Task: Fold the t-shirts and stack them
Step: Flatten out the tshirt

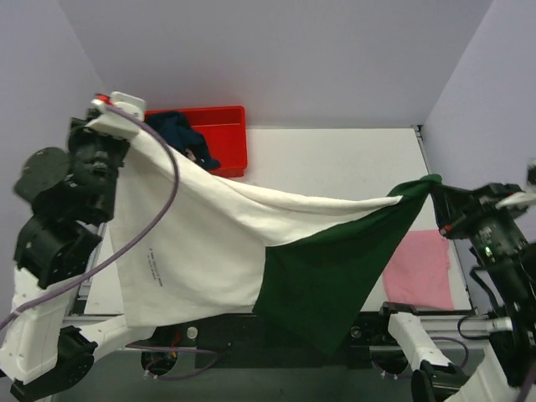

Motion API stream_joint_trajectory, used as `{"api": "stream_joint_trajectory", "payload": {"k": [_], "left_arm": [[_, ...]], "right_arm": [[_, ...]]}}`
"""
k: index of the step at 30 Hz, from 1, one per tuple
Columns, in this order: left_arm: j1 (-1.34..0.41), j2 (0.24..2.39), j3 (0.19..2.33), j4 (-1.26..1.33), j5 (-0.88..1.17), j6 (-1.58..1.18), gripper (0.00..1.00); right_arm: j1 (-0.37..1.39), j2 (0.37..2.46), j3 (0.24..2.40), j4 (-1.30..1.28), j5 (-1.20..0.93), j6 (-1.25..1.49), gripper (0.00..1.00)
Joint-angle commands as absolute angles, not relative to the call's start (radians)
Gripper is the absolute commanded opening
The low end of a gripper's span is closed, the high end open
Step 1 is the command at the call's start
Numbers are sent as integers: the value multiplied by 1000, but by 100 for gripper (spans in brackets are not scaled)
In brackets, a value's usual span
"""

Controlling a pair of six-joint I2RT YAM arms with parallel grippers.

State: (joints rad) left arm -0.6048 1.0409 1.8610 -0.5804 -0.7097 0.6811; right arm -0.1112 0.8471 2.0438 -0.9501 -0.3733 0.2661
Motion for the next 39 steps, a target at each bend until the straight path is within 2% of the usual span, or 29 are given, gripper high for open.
{"api": "stream_joint_trajectory", "payload": {"k": [1,5,9,12,15,16,17,18,19,20,21,24,25,28,30,31,33,35,36,39], "left_arm": [[-611,1092,1639,-535,-582,653,0],[-597,1207,1485,-459,-465,632,0],[-566,1406,1442,-349,-362,606,0],[-534,1628,1520,-244,-353,618,0],[-508,1784,1711,-225,-344,603,0],[-505,1842,1747,-233,-338,594,9],[-503,1870,1813,-253,-336,591,34],[-505,1902,1840,-261,-337,591,51],[-505,1910,1876,-281,-330,591,65],[-505,1902,1882,-288,-318,591,71],[-505,1875,1881,-305,-302,592,83],[-509,1780,1798,-368,-172,607,86],[-511,1713,1767,-418,-132,642,86],[-529,1612,1688,-625,112,727,86],[-535,1557,1616,-837,226,803,75],[-540,1513,1580,-912,247,857,67],[-551,1452,1450,-971,249,934,63],[-557,1405,1326,-977,229,984,65],[-566,1394,1248,-962,221,997,69],[-581,1367,1108,-836,148,968,74]], "right_arm": [[-109,945,1773,-798,-452,336,0],[-109,1035,1532,-689,-488,377,0],[-109,1222,1378,-534,-466,397,0],[-103,1484,1495,-512,-463,388,0],[-106,1690,1658,-514,-425,402,0],[-107,1768,1739,-525,-414,406,3],[-109,1813,1777,-538,-385,414,25],[-109,1875,1864,-592,-367,411,35],[-104,1909,1906,-627,-329,394,57],[-100,1948,1980,-712,-304,379,63],[-81,1953,2000,-745,-232,344,68],[-45,1852,1886,-798,-102,299,71],[-34,1814,1847,-801,-66,304,81],[18,1619,1592,-801,-15,343,81],[69,1501,1429,-801,26,386,81],[102,1427,1369,-801,26,402,81],[144,1335,1184,-804,14,468,81],[179,1246,1059,-811,9,537,79],[201,1218,1013,-813,9,575,79],[259,1093,840,-812,9,675,76]]}}
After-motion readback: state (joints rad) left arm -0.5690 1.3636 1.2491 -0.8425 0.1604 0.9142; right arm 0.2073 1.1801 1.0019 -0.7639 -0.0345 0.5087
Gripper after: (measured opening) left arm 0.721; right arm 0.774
